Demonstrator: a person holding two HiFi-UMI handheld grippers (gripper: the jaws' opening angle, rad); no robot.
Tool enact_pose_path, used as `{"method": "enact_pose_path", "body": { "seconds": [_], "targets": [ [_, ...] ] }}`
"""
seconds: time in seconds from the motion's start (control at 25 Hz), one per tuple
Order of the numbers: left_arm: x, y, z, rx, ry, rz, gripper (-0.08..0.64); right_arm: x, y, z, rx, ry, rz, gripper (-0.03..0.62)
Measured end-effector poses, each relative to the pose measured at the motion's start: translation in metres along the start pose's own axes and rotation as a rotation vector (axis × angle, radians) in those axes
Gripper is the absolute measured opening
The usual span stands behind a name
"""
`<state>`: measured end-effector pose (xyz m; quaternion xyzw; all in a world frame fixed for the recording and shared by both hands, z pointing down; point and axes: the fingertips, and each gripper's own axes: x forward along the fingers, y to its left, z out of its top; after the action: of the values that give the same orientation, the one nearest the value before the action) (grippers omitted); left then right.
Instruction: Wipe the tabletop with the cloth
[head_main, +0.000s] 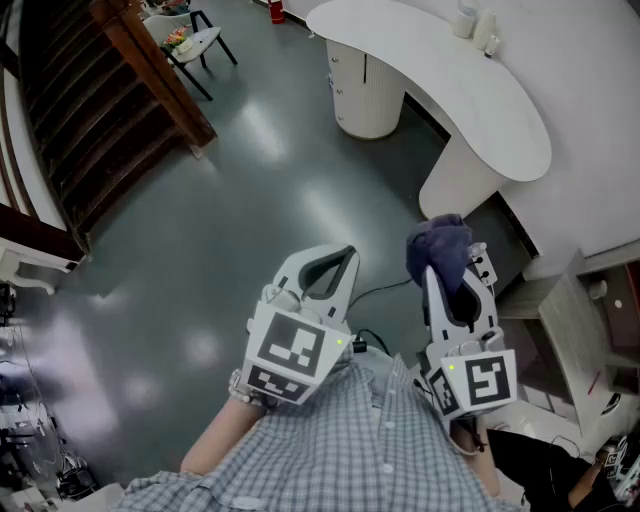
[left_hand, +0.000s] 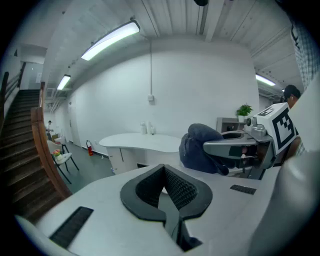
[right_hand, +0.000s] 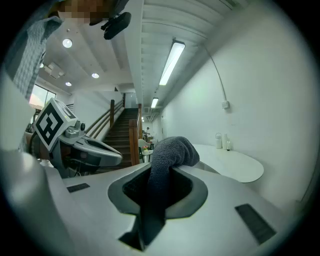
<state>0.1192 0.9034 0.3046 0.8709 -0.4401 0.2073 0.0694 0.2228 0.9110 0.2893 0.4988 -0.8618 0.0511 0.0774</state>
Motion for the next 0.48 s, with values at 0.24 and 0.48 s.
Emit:
{"method": "enact_pose_path", "body": {
  "seconds": [0.24,0.48],
  "targets": [
    [-0.0009,-0.0014,0.0038,0.001,-0.005,0.006,0.005,-0.0026,-0.0007,0.0022,-0.001,-0.001,0.005,0.052],
    [-0.0070,-0.0017,0.0024,-0.006,-0.005,0.027,0.005,-0.0076,-0.0012,0.0015,0.011,-0.006,0.009,0.054]
  ]
}}
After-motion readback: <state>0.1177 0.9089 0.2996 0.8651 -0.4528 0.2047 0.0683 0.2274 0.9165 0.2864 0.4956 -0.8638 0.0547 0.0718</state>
